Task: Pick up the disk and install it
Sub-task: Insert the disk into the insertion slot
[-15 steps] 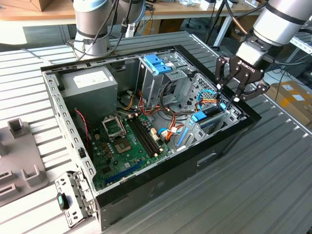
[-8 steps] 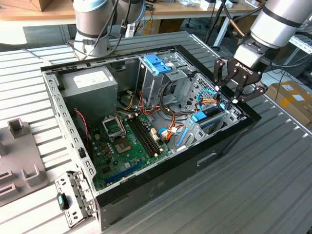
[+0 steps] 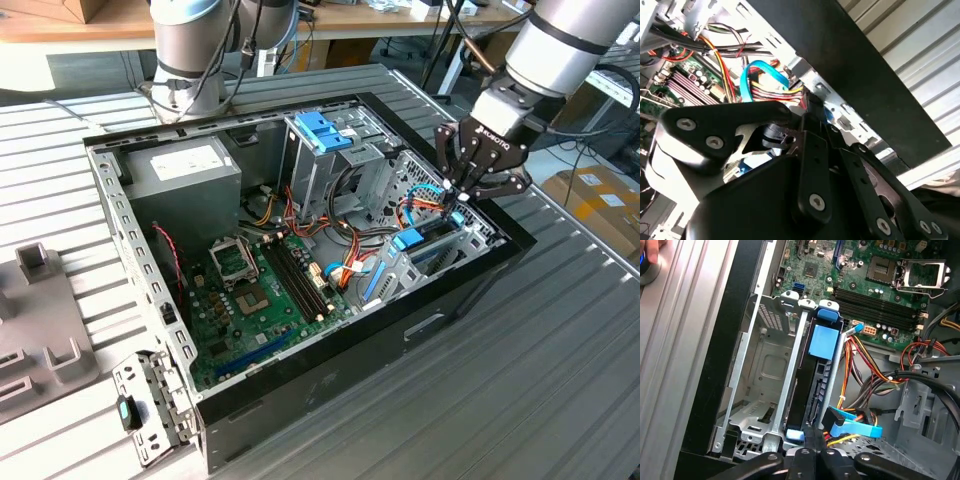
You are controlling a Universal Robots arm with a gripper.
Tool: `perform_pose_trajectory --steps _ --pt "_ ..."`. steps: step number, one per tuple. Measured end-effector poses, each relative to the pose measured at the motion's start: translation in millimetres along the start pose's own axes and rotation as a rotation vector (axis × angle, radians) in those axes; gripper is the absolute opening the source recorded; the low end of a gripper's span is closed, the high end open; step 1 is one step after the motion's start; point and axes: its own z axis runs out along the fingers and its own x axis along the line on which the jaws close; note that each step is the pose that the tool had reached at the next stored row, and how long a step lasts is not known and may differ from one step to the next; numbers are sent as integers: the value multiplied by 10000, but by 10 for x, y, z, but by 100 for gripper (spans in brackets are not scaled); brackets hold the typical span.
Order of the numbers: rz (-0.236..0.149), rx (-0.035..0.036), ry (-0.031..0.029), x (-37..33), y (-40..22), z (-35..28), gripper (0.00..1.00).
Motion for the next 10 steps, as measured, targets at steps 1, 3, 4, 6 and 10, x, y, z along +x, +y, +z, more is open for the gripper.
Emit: perform_pose_trajectory --steps 1,3,4,6,10 --pt "-1 -1 2 -123 26 2 11" --pt "-1 -1 2 -123 26 2 11" --pt "-1 0 1 -123 26 2 11" --pt "-1 0 1 -123 26 2 16" --pt "-1 0 0 -123 26 2 24"
